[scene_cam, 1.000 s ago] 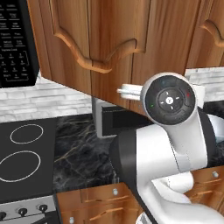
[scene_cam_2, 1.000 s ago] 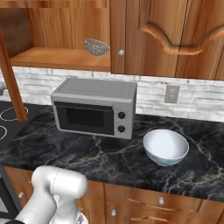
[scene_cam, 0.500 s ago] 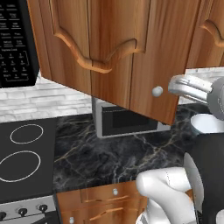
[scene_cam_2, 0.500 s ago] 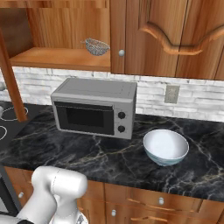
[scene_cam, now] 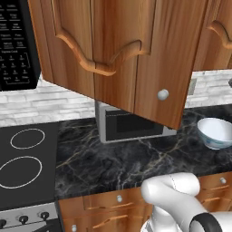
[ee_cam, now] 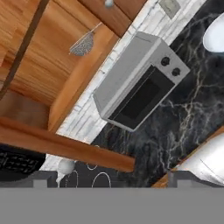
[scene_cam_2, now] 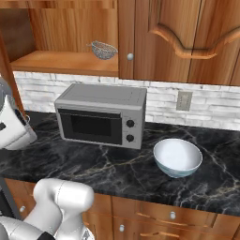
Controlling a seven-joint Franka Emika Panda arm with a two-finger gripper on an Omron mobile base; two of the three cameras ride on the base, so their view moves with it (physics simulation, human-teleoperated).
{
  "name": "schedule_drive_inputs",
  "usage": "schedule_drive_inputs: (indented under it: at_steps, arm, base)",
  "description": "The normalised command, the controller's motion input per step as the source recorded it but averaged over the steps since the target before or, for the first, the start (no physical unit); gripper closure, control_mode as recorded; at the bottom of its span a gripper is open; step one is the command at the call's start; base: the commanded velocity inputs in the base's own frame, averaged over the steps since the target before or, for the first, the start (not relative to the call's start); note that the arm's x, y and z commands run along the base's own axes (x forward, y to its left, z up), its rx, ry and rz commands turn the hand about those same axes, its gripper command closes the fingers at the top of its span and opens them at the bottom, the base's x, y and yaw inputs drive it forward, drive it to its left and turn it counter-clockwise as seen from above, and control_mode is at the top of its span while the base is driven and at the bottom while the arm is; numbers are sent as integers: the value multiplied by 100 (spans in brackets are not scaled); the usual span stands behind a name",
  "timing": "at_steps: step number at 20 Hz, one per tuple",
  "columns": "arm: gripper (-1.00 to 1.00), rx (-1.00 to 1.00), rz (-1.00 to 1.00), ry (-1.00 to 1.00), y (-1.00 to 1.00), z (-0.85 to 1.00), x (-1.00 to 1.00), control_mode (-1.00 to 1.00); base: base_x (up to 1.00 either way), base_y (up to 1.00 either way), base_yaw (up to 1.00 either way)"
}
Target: Open the cabinet and setup a tea strainer by placing it in the bowl upright.
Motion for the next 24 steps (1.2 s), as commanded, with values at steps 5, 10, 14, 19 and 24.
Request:
schedule_drive_inputs:
  at_steps: [5, 10, 14, 19, 24]
  arm:
    - [-100, 39, 17, 21, 0, -7, 54, -100]
    - [-100, 37, 20, 32, 4, -8, 67, -100]
    - [-100, 28, 21, 24, 11, -2, 45, -100]
    - [-100, 16, 22, 11, 27, -6, 24, -100]
    - [-100, 3, 19, 2, 40, -8, 7, -100]
  base:
    - [0, 0, 0]
    - [0, 0, 0]
    - [0, 0, 0]
    - [0, 0, 0]
    - [0, 0, 0]
